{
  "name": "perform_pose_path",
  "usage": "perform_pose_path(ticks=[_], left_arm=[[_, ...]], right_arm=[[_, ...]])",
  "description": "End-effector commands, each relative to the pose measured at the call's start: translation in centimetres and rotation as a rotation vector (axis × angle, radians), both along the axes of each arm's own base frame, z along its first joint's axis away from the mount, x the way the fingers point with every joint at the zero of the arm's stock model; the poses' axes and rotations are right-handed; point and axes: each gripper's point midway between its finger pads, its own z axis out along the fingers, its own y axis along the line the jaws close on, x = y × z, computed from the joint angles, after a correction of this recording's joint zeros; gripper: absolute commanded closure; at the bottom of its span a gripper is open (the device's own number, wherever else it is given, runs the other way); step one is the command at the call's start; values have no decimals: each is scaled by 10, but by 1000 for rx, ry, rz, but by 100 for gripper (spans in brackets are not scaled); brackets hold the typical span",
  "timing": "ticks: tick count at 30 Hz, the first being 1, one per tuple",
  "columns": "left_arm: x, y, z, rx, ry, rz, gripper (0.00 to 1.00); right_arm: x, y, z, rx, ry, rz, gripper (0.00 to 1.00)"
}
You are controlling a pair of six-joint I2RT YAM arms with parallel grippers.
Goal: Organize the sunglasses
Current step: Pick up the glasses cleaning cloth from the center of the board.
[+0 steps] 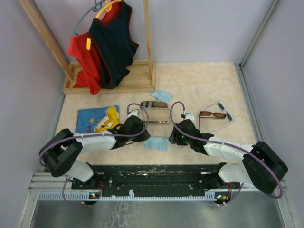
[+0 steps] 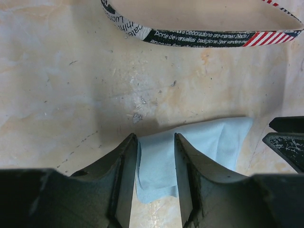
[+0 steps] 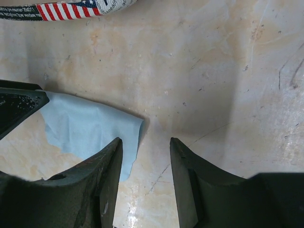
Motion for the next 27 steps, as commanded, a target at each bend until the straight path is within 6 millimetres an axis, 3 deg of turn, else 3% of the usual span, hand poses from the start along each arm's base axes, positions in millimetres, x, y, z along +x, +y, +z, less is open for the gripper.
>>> perform_pose_path(ticks=[1,8,13,20,27], left_arm=[[-11,3,-15,36,47,-20,58],[-12,7,-16,49,34,-29,74],[-12,10,-18,59,22,-36,91],[-17,14,-25,64,10,-61,99],[-19,14,-27,62,-5,-89,100]], right_arm=[[9,6,19,49,-43,-18,55],[8,6,17,52,-24,-34,55],[9,8,16,73,-10,-55,52],[13,18,13,88,4,-51,49],[16,27,2,58,71,-35,50]])
